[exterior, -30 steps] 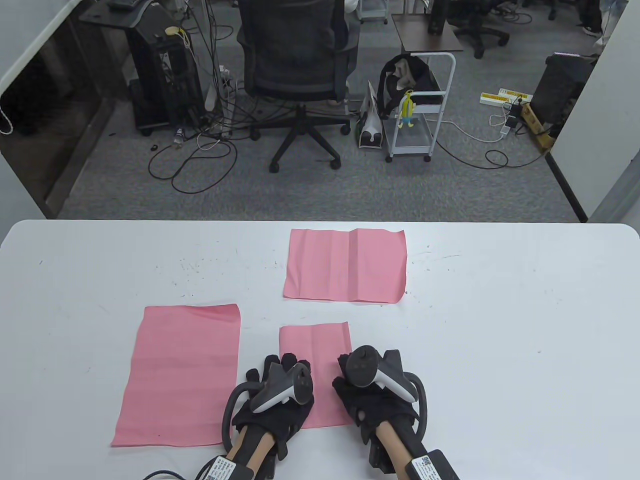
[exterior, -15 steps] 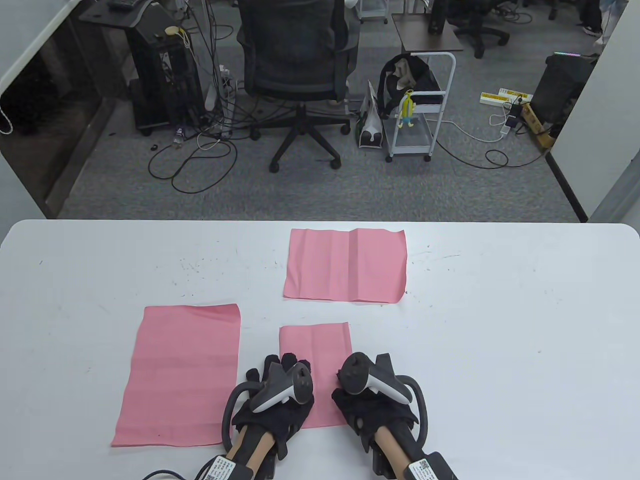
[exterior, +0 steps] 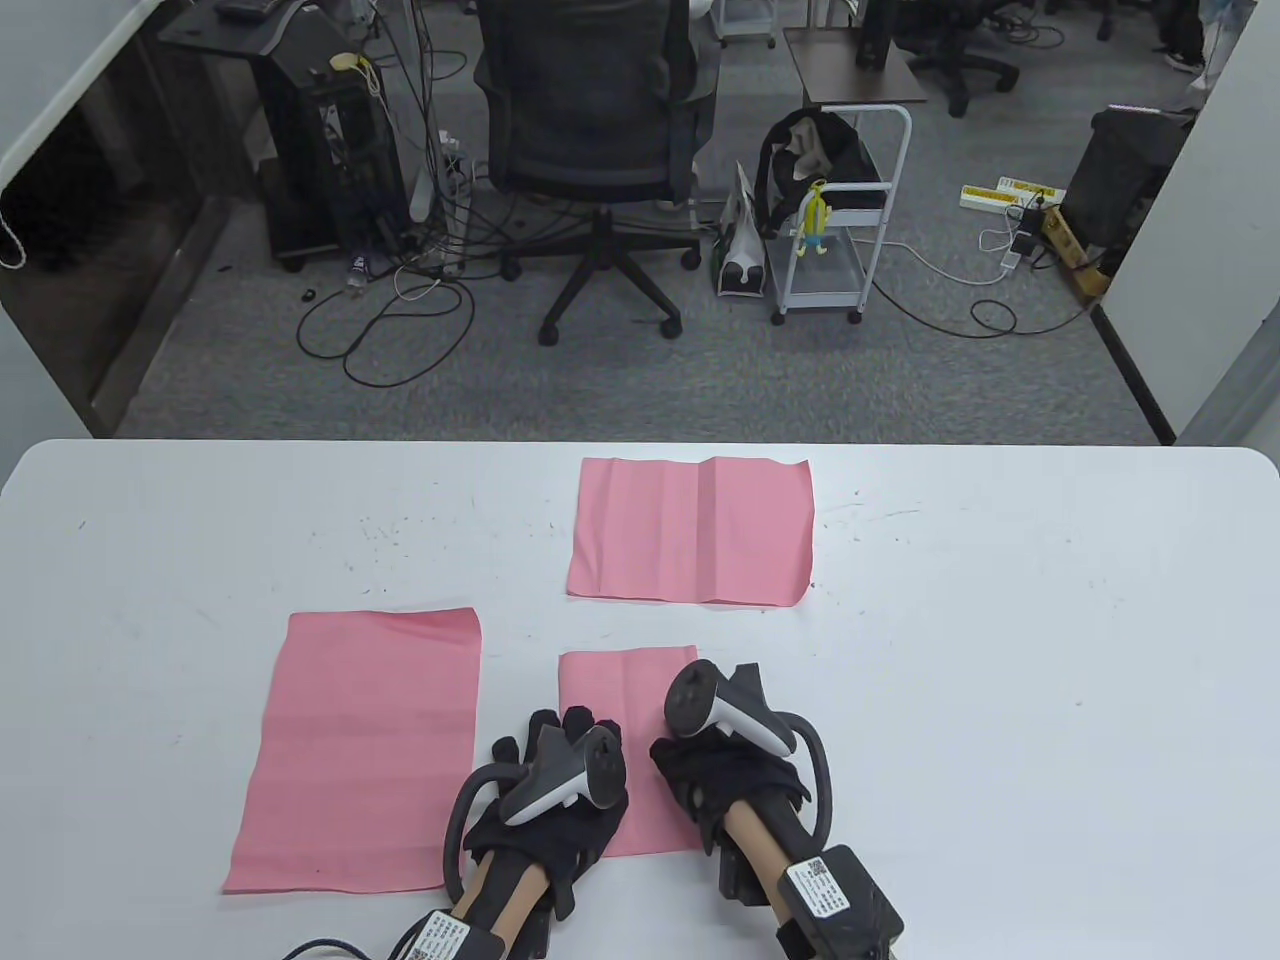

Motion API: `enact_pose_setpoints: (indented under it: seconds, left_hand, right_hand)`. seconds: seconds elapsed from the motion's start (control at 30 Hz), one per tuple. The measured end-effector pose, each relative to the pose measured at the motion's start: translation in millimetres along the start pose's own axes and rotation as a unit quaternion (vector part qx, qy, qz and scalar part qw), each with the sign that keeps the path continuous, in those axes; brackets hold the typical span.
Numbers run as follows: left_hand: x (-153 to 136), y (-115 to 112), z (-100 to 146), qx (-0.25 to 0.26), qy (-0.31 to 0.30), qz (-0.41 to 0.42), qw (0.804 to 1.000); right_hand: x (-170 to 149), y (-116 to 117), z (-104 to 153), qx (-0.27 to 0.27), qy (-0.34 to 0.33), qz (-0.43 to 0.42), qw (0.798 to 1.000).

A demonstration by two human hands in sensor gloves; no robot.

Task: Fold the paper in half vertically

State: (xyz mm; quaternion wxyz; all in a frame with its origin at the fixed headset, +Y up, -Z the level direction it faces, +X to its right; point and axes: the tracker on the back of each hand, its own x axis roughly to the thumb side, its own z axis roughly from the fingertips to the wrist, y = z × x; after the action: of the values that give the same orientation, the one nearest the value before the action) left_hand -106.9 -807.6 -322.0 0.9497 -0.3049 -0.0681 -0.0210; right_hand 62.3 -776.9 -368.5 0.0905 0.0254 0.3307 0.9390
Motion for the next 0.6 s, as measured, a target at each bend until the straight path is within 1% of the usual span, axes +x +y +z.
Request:
enact_pose_setpoints:
  seconds: [0.13,0.23,0.33,0.53,0.6]
  left_hand:
    - [0,0,0,-0.001,0.0,0.0,1.0]
    - [0,0,0,-0.002,-0.001,0.001,1.0]
    - [1,0,0,-0.002,-0.001,0.001,1.0]
    - [1,0,-1,-0.004,-0.002,0.0,1.0]
    - [1,0,-1,-0.004,-0.001,-0.002,1.0]
  right_hand:
    - [2,-12,-20,0.007,0.013,-0.025,1.0]
    - [1,-17,-29,0.02,0.013,-0.036,0.999]
    - [-1,-19,-32,0.018,0.013,-0.041,0.999]
    - [-2,-16,-32,0.015,0.012,-0.036,0.999]
    - [-4,-16,-31,0.015,0.003,-0.039,0.999]
